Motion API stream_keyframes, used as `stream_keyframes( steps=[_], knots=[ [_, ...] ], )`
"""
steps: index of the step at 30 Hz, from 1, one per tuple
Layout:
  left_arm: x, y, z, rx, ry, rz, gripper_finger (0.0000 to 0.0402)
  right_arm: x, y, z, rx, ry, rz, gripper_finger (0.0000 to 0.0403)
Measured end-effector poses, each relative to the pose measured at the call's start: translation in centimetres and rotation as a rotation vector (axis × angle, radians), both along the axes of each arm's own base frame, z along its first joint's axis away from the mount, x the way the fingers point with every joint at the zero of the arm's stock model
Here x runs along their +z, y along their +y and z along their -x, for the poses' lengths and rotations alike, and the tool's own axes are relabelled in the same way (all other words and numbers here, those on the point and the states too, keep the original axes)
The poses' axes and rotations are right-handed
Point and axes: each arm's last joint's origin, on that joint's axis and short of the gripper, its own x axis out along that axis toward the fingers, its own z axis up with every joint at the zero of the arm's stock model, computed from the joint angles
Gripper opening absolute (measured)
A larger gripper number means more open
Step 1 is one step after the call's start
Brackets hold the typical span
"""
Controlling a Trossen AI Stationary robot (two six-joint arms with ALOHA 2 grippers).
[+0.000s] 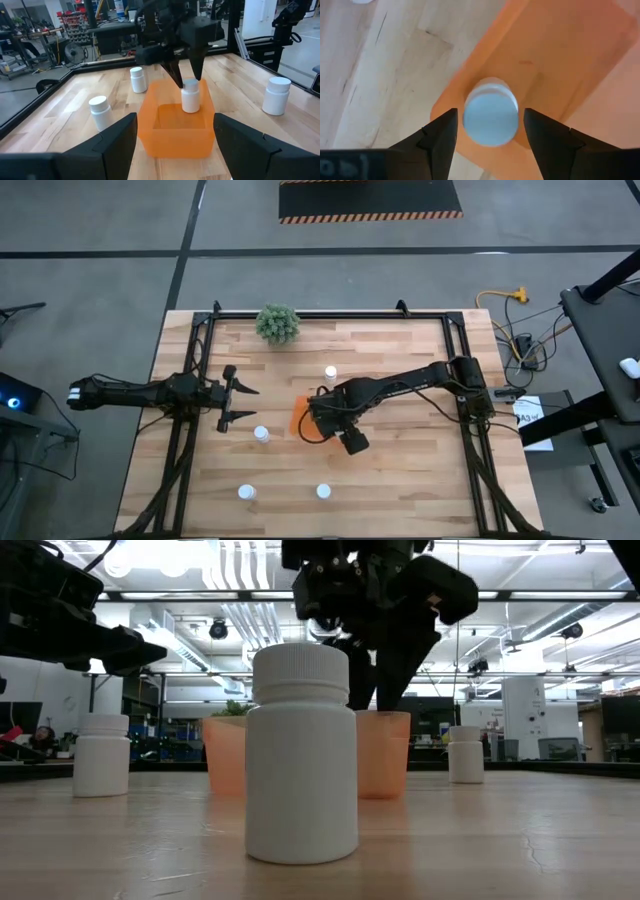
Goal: Pick and place pill bottles into a basket
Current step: Put the pill bottle into the bin
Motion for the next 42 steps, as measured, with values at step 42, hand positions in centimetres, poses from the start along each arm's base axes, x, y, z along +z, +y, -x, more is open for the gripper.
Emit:
stream_keyframes(
  steps=[42],
  knots=[
    [0.0,0.0,0.0,0.0,0.0,0.0,0.0245,4.7,-4.3,8.3,-0.39,0.109,0.086,0.0215]
  ],
)
